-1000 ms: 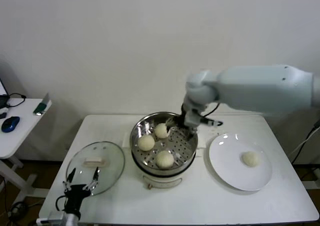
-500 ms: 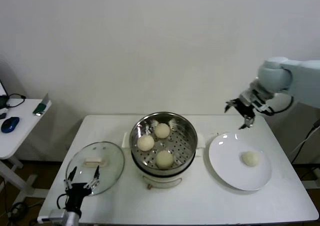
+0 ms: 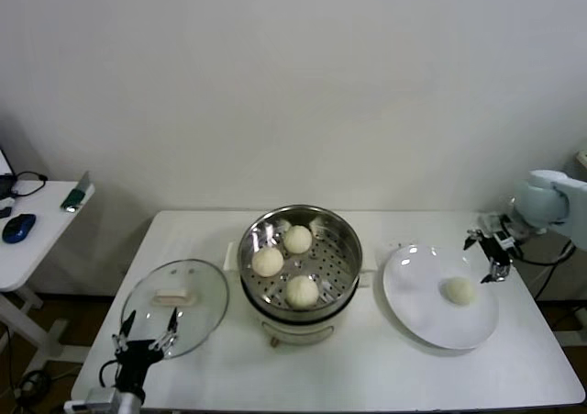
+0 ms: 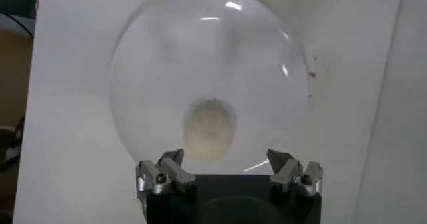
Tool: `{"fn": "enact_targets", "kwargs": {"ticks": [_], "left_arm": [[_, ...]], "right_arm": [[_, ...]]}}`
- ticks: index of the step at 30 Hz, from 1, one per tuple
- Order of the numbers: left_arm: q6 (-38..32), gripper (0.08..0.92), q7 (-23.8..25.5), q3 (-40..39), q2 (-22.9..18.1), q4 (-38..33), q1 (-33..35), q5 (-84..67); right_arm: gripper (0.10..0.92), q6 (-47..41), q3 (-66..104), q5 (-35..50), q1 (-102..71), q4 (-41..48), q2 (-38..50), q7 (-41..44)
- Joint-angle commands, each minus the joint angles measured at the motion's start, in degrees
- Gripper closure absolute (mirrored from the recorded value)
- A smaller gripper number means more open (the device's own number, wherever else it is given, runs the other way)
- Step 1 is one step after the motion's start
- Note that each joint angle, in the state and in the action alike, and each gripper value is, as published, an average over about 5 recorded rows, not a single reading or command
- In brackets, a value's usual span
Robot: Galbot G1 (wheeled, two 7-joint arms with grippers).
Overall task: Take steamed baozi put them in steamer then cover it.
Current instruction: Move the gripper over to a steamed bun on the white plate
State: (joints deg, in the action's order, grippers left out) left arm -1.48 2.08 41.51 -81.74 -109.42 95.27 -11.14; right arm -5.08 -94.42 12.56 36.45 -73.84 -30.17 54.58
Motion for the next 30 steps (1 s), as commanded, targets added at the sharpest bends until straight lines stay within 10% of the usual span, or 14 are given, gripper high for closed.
{"fn": "enact_targets", "kwargs": {"ticks": [1, 30], "left_arm": [[-0.01, 0.177, -0.05, 0.27, -0.2, 0.12, 0.09, 0.06], [0.19, 0.177, -0.06, 0.57, -0.36, -0.06, 0.5, 0.36]], "right_arm": [[0.203, -1.34, 13.63, -2.85, -17.31, 8.24, 0.04, 0.28], [0.24, -0.33, 22.1, -1.99, -26.25, 18.11, -7.94, -0.36]]}}
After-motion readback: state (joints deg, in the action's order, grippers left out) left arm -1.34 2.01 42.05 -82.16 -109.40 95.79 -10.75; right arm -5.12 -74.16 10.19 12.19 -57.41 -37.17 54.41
